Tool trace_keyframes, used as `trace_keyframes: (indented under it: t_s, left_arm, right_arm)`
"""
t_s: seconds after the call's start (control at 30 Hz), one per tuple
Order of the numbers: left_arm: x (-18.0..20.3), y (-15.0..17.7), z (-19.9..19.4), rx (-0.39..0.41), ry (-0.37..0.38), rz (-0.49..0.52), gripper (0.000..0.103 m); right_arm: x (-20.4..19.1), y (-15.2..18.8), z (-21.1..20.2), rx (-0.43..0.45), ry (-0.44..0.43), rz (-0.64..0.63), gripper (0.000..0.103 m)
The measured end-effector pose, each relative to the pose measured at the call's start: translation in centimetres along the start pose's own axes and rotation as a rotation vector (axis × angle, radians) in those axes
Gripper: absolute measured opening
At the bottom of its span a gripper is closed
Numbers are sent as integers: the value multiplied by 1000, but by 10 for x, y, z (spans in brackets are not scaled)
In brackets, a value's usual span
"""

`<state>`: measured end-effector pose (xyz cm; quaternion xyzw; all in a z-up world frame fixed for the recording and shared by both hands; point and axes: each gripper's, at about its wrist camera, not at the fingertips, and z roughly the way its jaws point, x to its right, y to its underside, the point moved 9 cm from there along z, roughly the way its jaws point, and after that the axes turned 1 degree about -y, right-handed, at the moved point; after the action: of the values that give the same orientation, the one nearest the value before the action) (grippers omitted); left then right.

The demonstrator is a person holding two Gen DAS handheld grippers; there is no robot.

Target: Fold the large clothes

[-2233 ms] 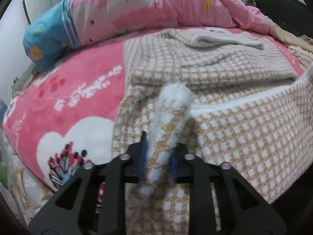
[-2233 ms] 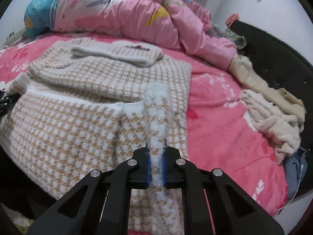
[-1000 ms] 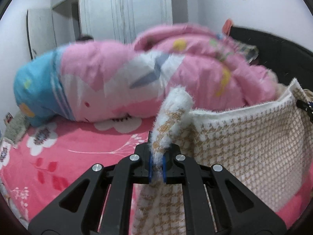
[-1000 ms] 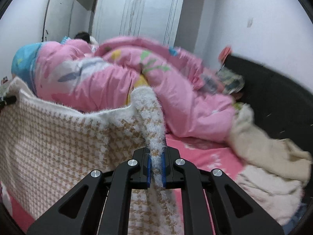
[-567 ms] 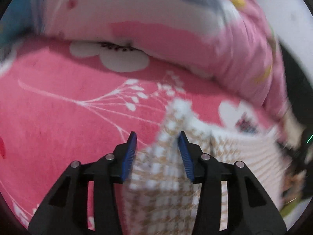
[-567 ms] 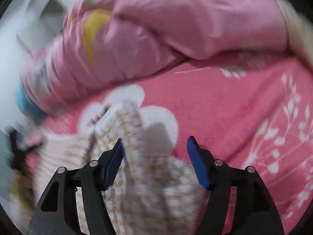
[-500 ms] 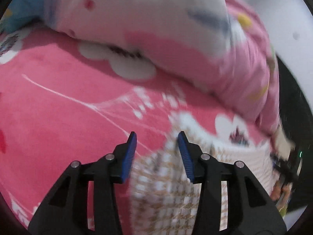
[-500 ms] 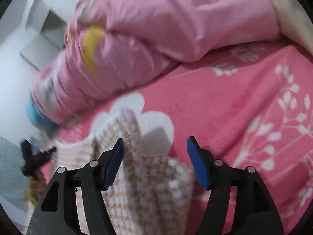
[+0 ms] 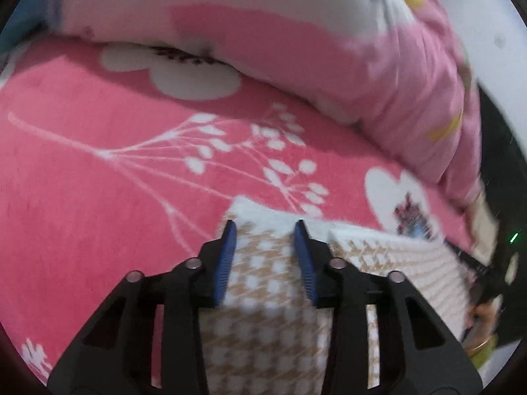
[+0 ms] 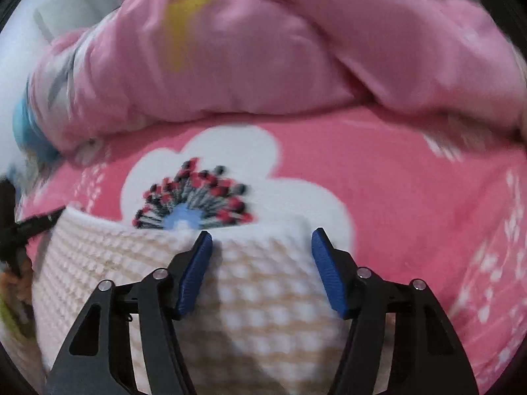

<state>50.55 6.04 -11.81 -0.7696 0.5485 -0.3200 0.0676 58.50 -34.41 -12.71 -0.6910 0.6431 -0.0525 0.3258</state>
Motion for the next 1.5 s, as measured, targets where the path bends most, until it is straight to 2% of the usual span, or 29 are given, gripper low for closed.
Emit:
trace_keyframes:
  t_s: [0.03,0.07,0.1,0.13,0.2,0.3,0.37,0.43,0.5,0.57,0.63,0.73,0.8,0.9,1.0,1.03,1.1,1.17,1.23,1.3,1.37,1.43,1.5]
  left_arm:
    - [-3,-1,-7,12,-33,17,36]
    - [-8,-1,-15,26,-108,44,46]
    - [-11,-2,-28,56,-169,74,46]
    - [-10,-1,-40,76,-171,92,46]
    - [-1,5,-70,114,-159,130,46]
    - [25,27,-111,150,-87,221,47]
    - [50,54,-124,134,-28,288,48]
    - [65,91,-126,83,11,339,48]
    - [56,118,-112,42,-32,342,48]
    - [18,138,-85,7,-161,304,50]
    - [6,146,-77,37,-102,293,50]
    - [13,144,-96,77,-160,340,49]
    - [25,140,-113,115,-184,372,49]
    - [61,134,-127,179,-113,422,52]
    - [96,134,-110,165,-70,460,53]
    - [99,135,-91,149,-110,482,55]
    - [84,146,-47,84,-228,507,57]
    - [80,154,-42,121,-243,531,59]
    - [84,156,-58,131,-247,551,58]
    - [86,159,-75,123,-198,523,57]
    - [90,168,-97,143,-112,499,57]
    - [92,181,-102,148,-79,495,57]
    - [91,197,-72,96,-147,528,58]
  right_arm:
    - [12,2,-8,6,38,21,61]
    - [23,3,-21,20,73,32,61]
    - [30,6,-36,43,92,41,61]
    - [32,8,-51,66,102,47,61]
    - [27,17,-82,117,107,37,61]
    - [-16,52,-126,162,90,-72,61]
    - [-42,83,-139,158,85,-159,62]
    - [-58,122,-147,159,98,-227,65]
    - [-51,157,-134,124,148,-230,67]
    - [-27,183,-102,57,181,-183,68]
    - [-18,190,-92,75,145,-167,70]
    - [-32,180,-112,66,234,-177,70]
    - [-57,173,-127,96,206,-206,70]
    - [-111,157,-132,168,158,-288,70]
    - [-140,146,-97,166,154,-331,70]
    - [-138,146,-72,130,205,-345,70]
    - [-126,157,-28,46,227,-339,78]
    - [-123,157,-33,46,200,-316,78]
    - [-123,156,-53,28,212,-299,78]
    - [-134,165,-82,69,186,-325,77]
    - [-145,181,-98,98,163,-355,77]
    - [-145,199,-81,57,170,-354,77]
    - [-139,208,-54,33,193,-334,84]
